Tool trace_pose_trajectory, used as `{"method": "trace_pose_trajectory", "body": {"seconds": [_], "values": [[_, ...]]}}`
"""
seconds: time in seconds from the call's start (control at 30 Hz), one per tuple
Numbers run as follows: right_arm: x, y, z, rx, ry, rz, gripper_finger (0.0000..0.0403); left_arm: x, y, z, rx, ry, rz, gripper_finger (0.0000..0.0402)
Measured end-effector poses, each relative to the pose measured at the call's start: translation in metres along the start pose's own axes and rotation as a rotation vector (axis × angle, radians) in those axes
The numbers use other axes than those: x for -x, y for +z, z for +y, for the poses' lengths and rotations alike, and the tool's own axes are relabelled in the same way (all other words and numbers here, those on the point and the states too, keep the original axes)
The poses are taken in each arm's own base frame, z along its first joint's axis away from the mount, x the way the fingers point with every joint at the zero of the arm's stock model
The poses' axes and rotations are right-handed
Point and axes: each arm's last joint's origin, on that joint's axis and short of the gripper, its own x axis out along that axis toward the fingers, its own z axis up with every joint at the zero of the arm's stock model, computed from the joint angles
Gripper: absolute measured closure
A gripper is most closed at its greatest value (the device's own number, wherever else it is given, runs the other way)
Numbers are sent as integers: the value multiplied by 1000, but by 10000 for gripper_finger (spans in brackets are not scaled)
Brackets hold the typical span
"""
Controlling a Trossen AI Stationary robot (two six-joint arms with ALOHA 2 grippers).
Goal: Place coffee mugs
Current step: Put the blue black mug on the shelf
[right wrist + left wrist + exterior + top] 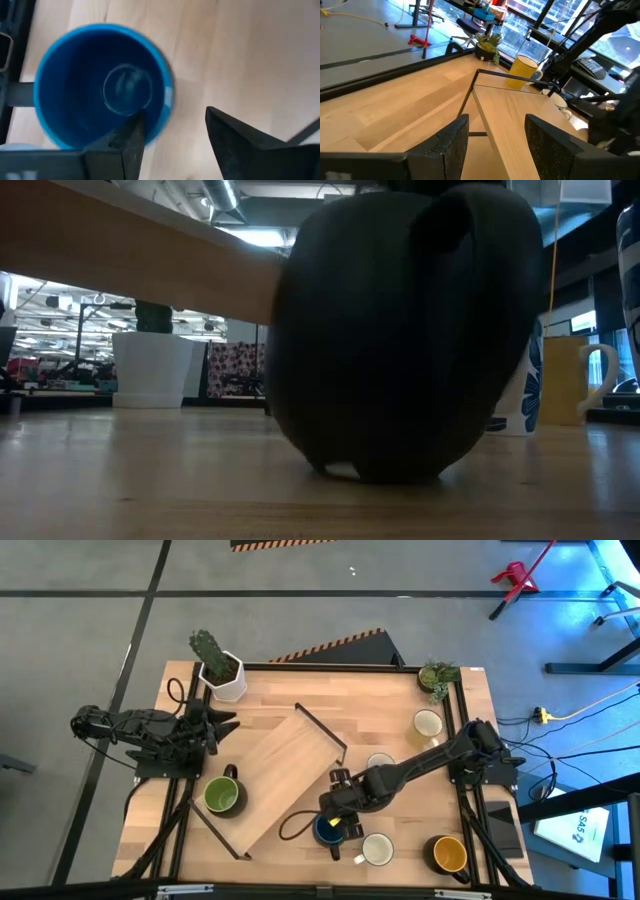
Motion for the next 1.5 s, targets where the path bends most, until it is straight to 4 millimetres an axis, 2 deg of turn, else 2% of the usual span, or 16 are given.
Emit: {"method": "trace_pose_trajectory", "body": {"seconds": [0.13, 0.27, 0.33, 0.47, 0.5, 0.77, 0.97, 1.1, 1.23, 1.33, 1.5], "values": [[-18, -6, 2, -30, 53, -12, 216, 0, 0, 0, -1, -5, 5, 214], [-22, -9, 1, -50, 35, -13, 229, 0, 0, 0, -2, -4, 6, 214], [-21, -8, 0, -58, 12, -18, 261, 0, 0, 0, -3, -3, 7, 214], [-21, -8, 0, -59, 37, -18, 372, 0, -1, 0, -5, -2, 9, 214], [-22, -9, 0, -58, 39, -4, 384, 0, -1, 0, -5, -2, 9, 214], [-20, -2, 0, -71, 36, -53, 394, 0, -2, 1, -17, 6, 21, 214], [10, 15, -4, -4, 11, -34, 398, 0, -2, 1, -18, 7, 22, 214], [49, 29, -16, 84, 5, 5, 399, 0, -2, 1, -18, 7, 22, 214], [97, 44, -31, 157, -40, -23, 400, 0, -2, 1, -17, 7, 22, 214], [121, 52, -49, 187, -136, -81, 401, 0, -2, 1, -18, 7, 22, 214], [133, 58, -93, 199, -252, -120, 401, 0, -2, 1, -17, 7, 21, 214]]}}
